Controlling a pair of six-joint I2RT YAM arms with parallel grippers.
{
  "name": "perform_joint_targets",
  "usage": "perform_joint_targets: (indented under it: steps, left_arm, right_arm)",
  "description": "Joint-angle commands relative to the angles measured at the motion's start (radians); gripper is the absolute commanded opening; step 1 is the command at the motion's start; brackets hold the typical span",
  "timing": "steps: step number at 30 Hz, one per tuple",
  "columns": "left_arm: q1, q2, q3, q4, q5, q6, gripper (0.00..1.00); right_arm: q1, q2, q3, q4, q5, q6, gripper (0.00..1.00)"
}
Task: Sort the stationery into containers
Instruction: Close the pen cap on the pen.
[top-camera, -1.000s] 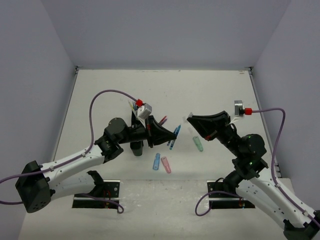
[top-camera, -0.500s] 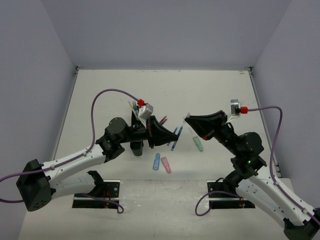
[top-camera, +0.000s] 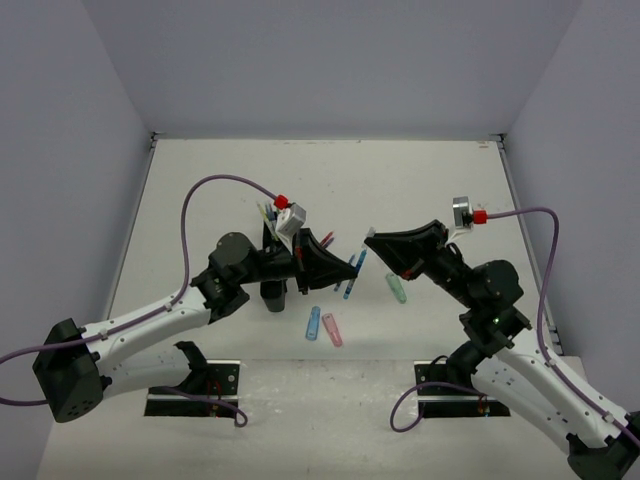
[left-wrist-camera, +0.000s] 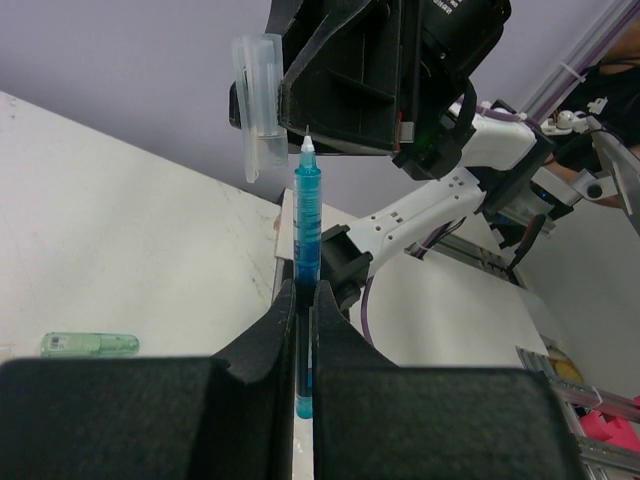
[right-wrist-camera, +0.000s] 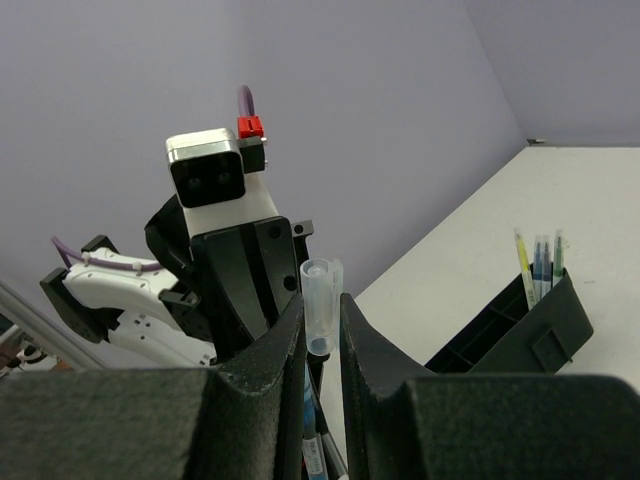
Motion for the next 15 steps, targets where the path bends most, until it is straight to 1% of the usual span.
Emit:
perform_joint_targets:
  steps: [1, 6, 8, 15]
  left_arm:
    - [-0.005, -0.002, 0.033, 0.000, 0.004, 0.023, 0.00]
    - [-0.005, -0.013, 0.011, -0.005, 0.014, 0.024, 0.00]
    - [-0.005, -0.019, 0.003, -0.004, 0.013, 0.026, 0.00]
    - [-0.006, -0.011, 0.010, -0.012, 0.000, 0.029, 0.00]
  right_arm:
    - [0.007, -0.017, 0.032, 0.011, -0.003, -0.027, 0.00]
    - [0.007, -0.034, 0.070, -0.041, 0.036, -0.054, 0.00]
    - [0.007, -0.034, 0.079, -0.047, 0.025, -0.056, 0.00]
    - [0.007, -0.034, 0.051, -0.014, -0.007, -0.044, 0.00]
